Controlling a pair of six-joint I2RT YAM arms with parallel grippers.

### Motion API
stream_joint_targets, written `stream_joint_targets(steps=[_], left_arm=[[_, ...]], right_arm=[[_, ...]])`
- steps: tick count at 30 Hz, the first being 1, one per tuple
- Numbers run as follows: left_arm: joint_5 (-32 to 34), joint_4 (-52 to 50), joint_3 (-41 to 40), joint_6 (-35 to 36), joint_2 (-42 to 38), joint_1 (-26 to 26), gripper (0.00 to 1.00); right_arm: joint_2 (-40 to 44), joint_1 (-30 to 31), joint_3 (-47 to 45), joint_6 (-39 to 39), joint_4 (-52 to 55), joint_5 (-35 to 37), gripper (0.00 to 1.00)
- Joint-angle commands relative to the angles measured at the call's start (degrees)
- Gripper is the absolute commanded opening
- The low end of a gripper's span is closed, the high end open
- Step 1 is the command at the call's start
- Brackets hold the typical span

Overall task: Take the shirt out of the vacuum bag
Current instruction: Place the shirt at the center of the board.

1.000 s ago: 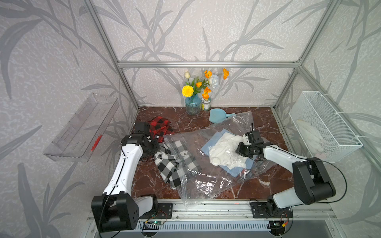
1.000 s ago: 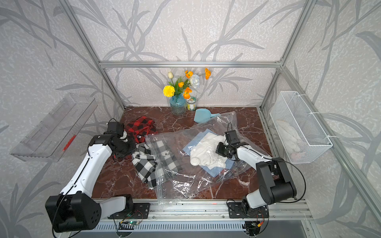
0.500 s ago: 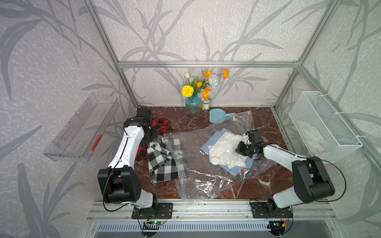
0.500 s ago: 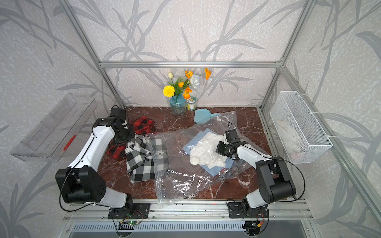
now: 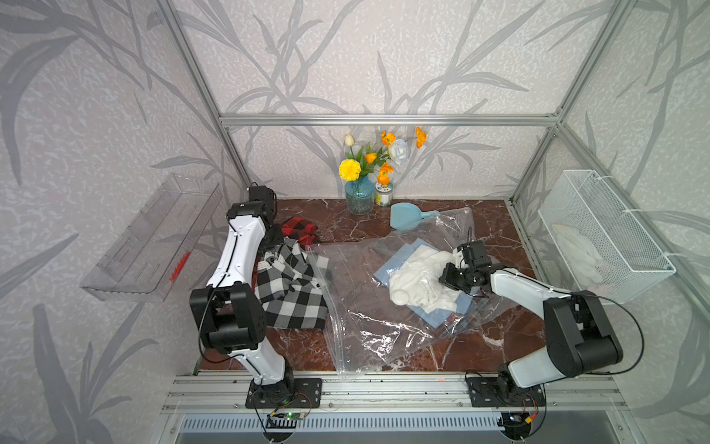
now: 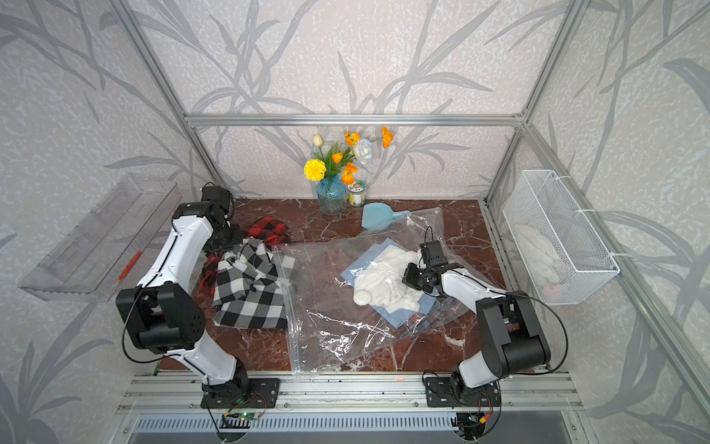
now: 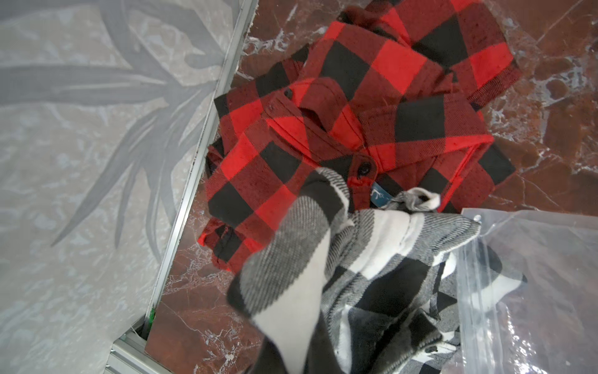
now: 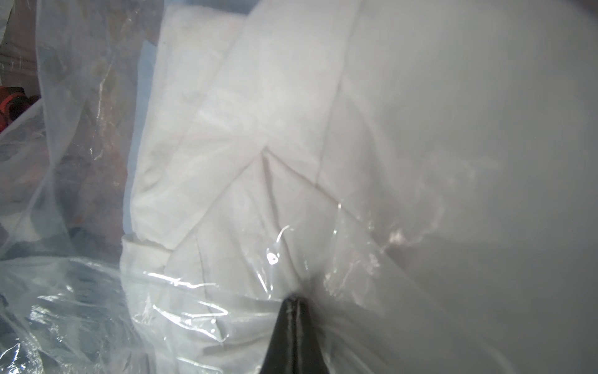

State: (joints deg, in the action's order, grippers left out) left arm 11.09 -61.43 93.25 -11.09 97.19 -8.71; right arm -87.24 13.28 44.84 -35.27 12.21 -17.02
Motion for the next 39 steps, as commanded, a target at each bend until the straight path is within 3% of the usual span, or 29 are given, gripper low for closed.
stream_joint_targets(steps=[1,15,26,30,31,33,37,39], left_arm=[[3.5,-0.6,4.6,1.1,1.6,-1.3,0.0],[1.2,-3.1,18.9,0.0,10.0,-2.2,0.0],[2.3,-6.6,35.2,-0.8,23.0,-2.8,0.0],[1.6,-6.4,37.2,-0.3,27.0,-2.9,0.01],[0.5,-6.0,37.1,0.2,27.7,-2.8,0.1],[-1.8,-6.3,37.4,0.8,28.8,-2.8,0.41],[-2.2,-5.7,35.7,0.2,25.6,-2.6,0.59],[-1.7,-6.0,34.8,0.5,22.8,-2.5,0.73]], right_arm=[[-1.7,-0.6,0.2,0.6,1.5,2.1,0.0],[-3.0,-0.6,1.0,0.5,1.0,1.9,0.0],[-3.7,-0.6,1.1,0.6,0.9,1.5,0.0],[-4.0,-0.6,1.0,0.6,0.4,0.9,0.0],[-4.0,-0.6,0.9,0.6,0.3,0.8,0.0],[-4.2,-0.6,0.9,0.6,0.3,0.7,0.0],[-3.9,-0.6,0.8,0.7,0.4,0.6,0.0],[-3.7,-0.6,0.8,0.8,0.5,0.6,0.0]])
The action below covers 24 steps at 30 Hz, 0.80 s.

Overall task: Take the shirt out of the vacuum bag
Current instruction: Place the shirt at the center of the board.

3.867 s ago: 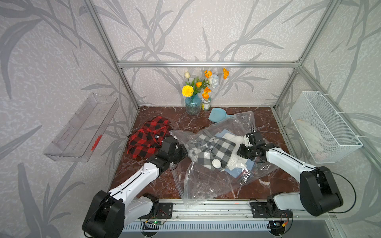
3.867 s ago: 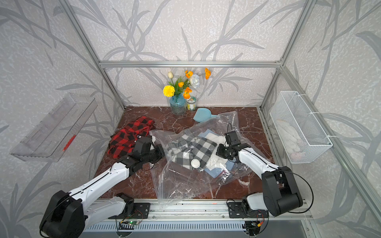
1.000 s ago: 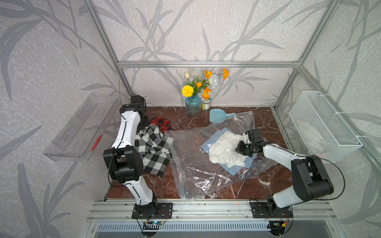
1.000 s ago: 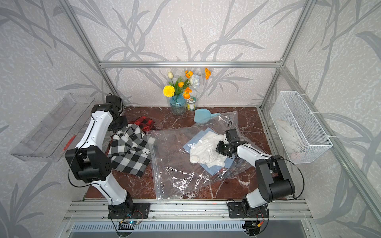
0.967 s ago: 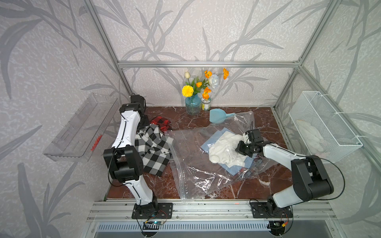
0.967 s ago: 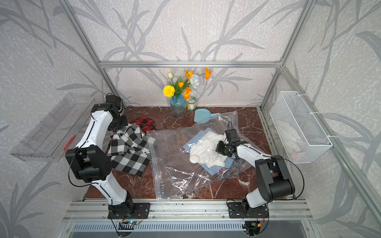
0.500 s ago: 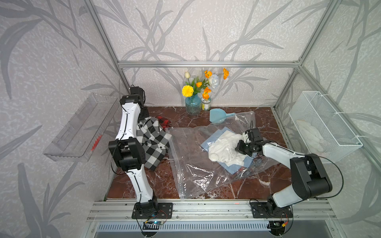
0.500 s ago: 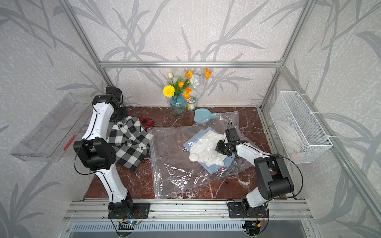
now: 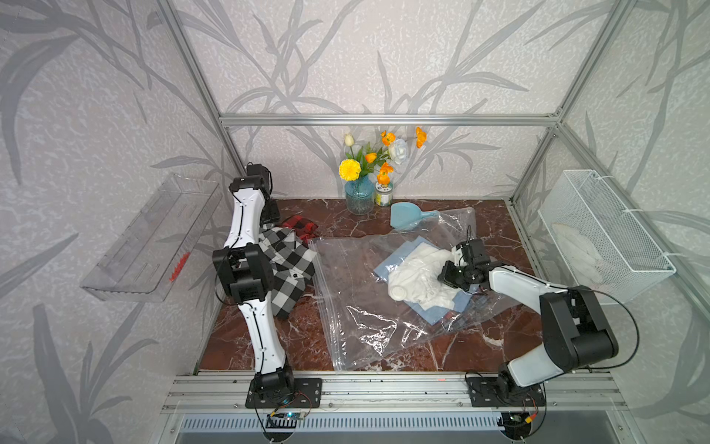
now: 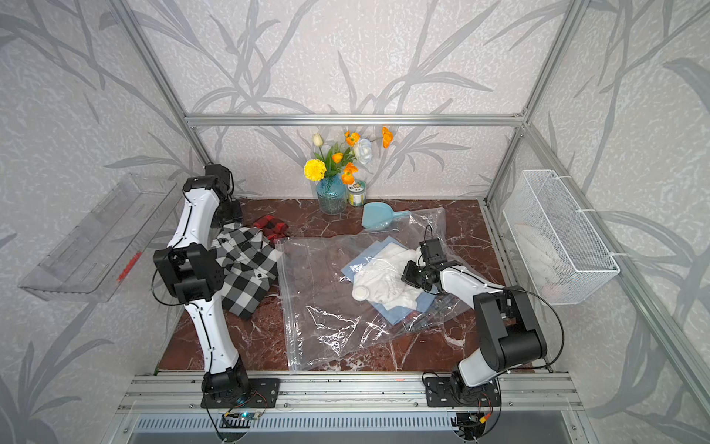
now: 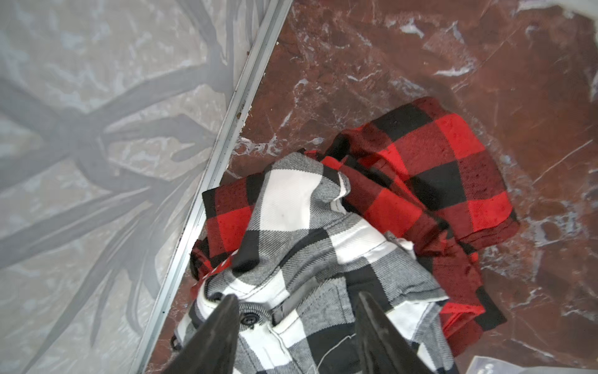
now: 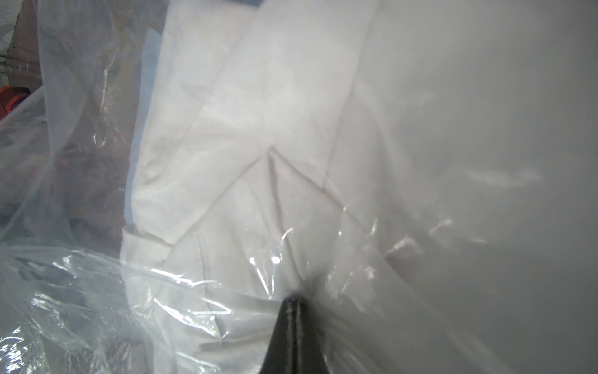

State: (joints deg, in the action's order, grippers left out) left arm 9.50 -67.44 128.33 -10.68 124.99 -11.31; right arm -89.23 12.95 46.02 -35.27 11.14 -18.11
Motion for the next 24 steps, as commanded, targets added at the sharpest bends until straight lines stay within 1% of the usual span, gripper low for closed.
stream_joint_targets(steps=[1,3,4,7,9,10,12,14,15,18,21,24], left_arm=[[-0.3,-0.8,-0.7,0.1,-6.6,0.1,0.75],[-1.7,-1.8,-3.2,-0.2,-10.4,0.1,0.76],[-3.0,-1.9,-5.6,-0.7,-12.8,0.1,0.78],[-7.1,-1.2,-15.2,-3.1,-19.9,0.0,0.79],[-10.6,1.3,-23.0,-4.6,-24.8,0.0,0.8],[-11.8,3.0,-27.1,-6.2,-27.3,-0.3,0.82],[-16.1,7.7,-35.3,-9.1,-31.5,-1.1,0.83],[-19.7,12.9,-42.7,-12.2,-35.0,-1.6,0.89],[-20.4,14.3,-45.4,-14.1,-36.0,-2.1,0.9],[-22.1,17.1,-51.6,-19.5,-37.9,-4.7,0.9],[-24.8,26.9,-60.9,-26.9,-41.4,-8.7,0.9],[-28.0,36.4,-67.7,-31.4,-43.6,-12.8,0.93]], right_arm=[[-1.7,-0.3,-0.4,0.8,1.6,1.6,0.0],[-1.6,-0.3,-0.4,0.7,1.6,1.5,0.0],[-1.7,-0.3,-0.4,0.7,1.3,1.3,0.0],[-2.2,-0.3,-0.3,0.6,0.9,0.5,0.0],[-2.6,-0.3,-0.1,0.7,0.7,0.2,0.0],[-2.9,-0.3,0.0,0.8,0.7,-0.1,0.0],[-3.1,-0.3,0.1,0.9,0.5,-0.3,0.0],[-3.3,-0.3,0.2,1.1,0.5,-0.5,0.0],[-3.4,-0.3,0.2,1.1,0.4,-0.7,0.0],[-3.3,-0.3,0.1,1.2,0.1,-1.4,0.0],[-3.1,-0.3,0.0,1.6,0.1,-1.8,0.0],[-2.9,-0.3,0.1,2.2,0.3,-2.6,0.0]])
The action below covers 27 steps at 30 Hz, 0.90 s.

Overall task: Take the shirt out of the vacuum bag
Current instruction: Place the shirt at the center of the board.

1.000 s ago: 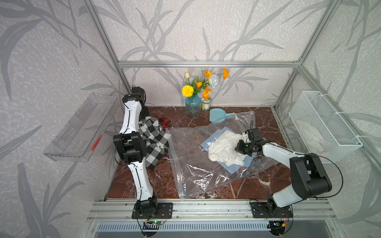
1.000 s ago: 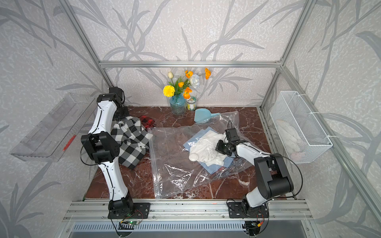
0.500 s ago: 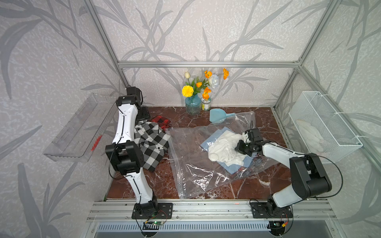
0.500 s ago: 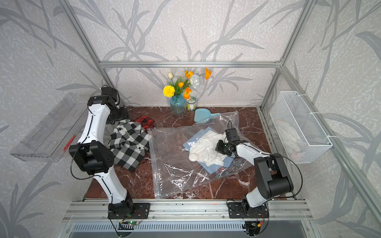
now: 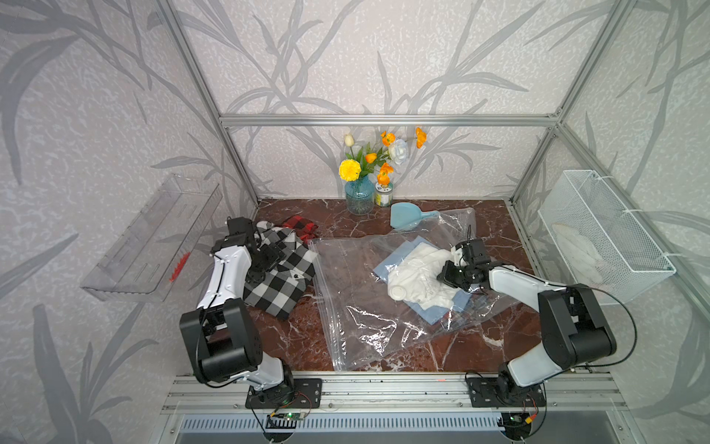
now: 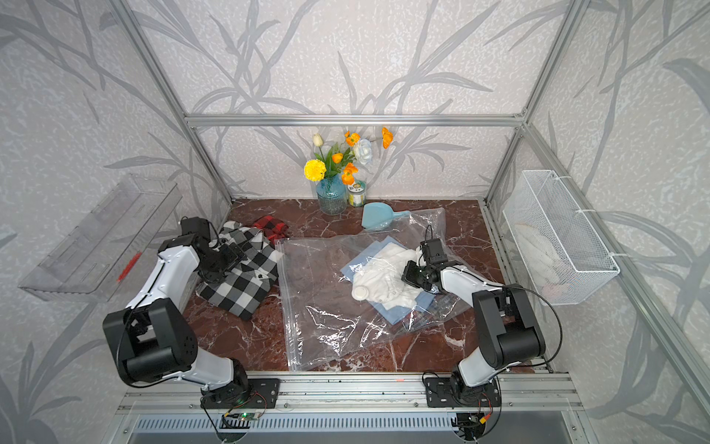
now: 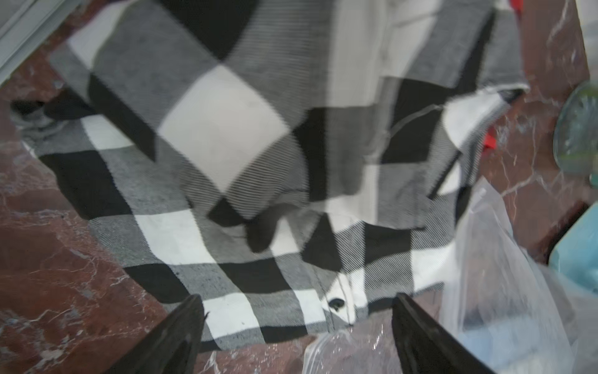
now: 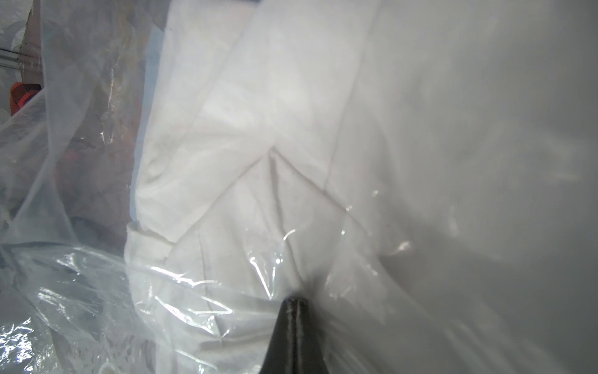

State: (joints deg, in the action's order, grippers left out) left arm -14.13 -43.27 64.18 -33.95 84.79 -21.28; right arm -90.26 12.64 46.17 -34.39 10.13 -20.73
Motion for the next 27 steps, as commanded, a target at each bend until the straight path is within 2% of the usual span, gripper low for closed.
stream_joint_targets(steps=[1,4,12,17,27], left_arm=[[-4.4,13.9,-4.5,-9.0,-3.7,-3.6,0.93],[-3.3,18.0,-5.7,-11.2,-3.1,-4.3,0.94],[-7.2,34.0,-8.9,-20.6,4.5,-4.8,0.93],[-8.0,32.8,-7.9,-22.2,8.3,-4.8,0.92],[-6.0,26.4,-13.3,-23.0,1.1,-4.9,0.91]], right_arm=[[-1.8,0.0,0.0,1.5,1.4,-0.2,0.0],[-1.5,0.0,0.1,1.9,1.4,-0.7,0.0],[-1.2,0.1,0.6,2.3,1.3,-3.1,0.0],[-0.3,0.1,1.0,2.9,2.3,-2.7,0.0],[-0.7,0.1,2.0,3.4,2.6,-3.2,0.0]])
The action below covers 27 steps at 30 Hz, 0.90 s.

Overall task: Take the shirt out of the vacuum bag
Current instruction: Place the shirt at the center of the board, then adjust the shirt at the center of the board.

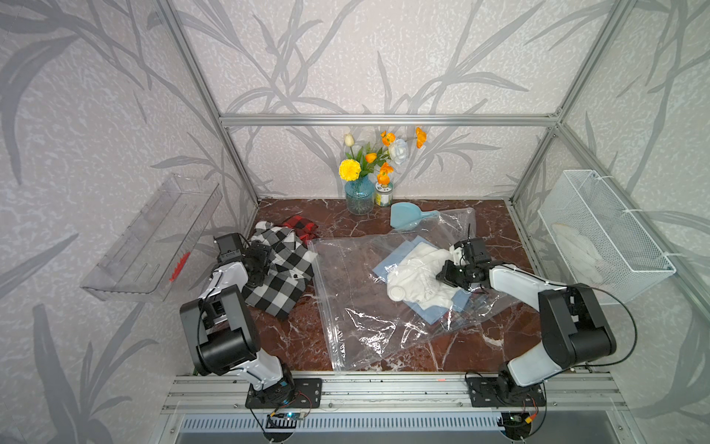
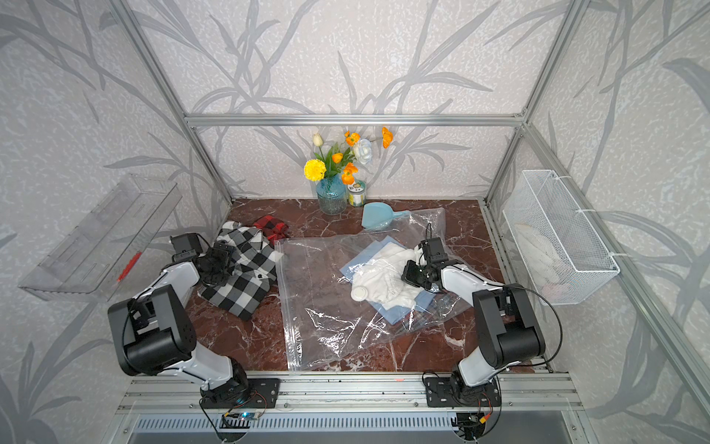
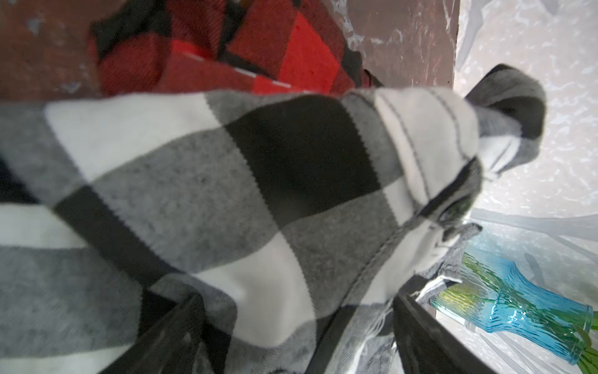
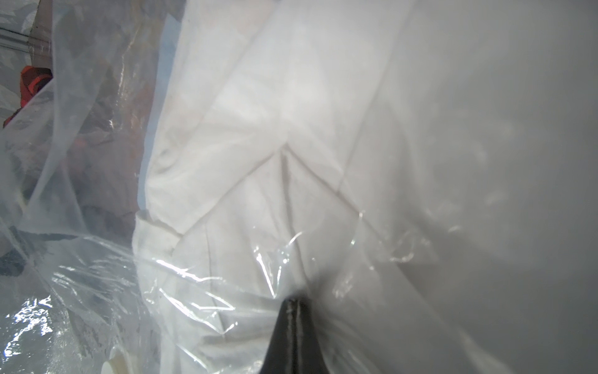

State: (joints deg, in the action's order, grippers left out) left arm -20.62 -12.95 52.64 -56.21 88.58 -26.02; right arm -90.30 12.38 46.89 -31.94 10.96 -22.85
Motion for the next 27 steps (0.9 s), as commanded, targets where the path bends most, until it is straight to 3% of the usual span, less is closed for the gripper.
stream_joint_targets(steps=[1,8,15,20,23,27], left_arm=[[0.3,-4.4,-2.2,-0.7,-3.4,-0.2,0.91],[1.4,-7.2,-5.4,-0.3,-9.4,-1.0,0.91],[1.2,0.9,-6.4,-3.4,-5.1,-1.8,0.86],[2.2,6.5,-5.9,-6.5,-2.4,-1.8,0.61],[4.1,3.9,-3.5,-5.5,-3.4,-1.8,0.45],[5.6,0.0,-1.2,-2.9,-5.4,-1.8,0.39]], right_arm=[[-0.7,0.4,1.4,1.2,1.9,-1.1,0.0],[-1.4,0.4,1.4,1.6,1.3,-1.6,0.0],[-2.2,0.4,1.1,2.0,1.1,-2.5,0.0],[-0.9,0.4,1.0,2.4,1.7,-3.1,0.0],[0.4,0.4,1.1,3.0,2.8,-2.6,0.0],[0.9,0.4,1.2,3.2,3.2,-2.5,0.0]])
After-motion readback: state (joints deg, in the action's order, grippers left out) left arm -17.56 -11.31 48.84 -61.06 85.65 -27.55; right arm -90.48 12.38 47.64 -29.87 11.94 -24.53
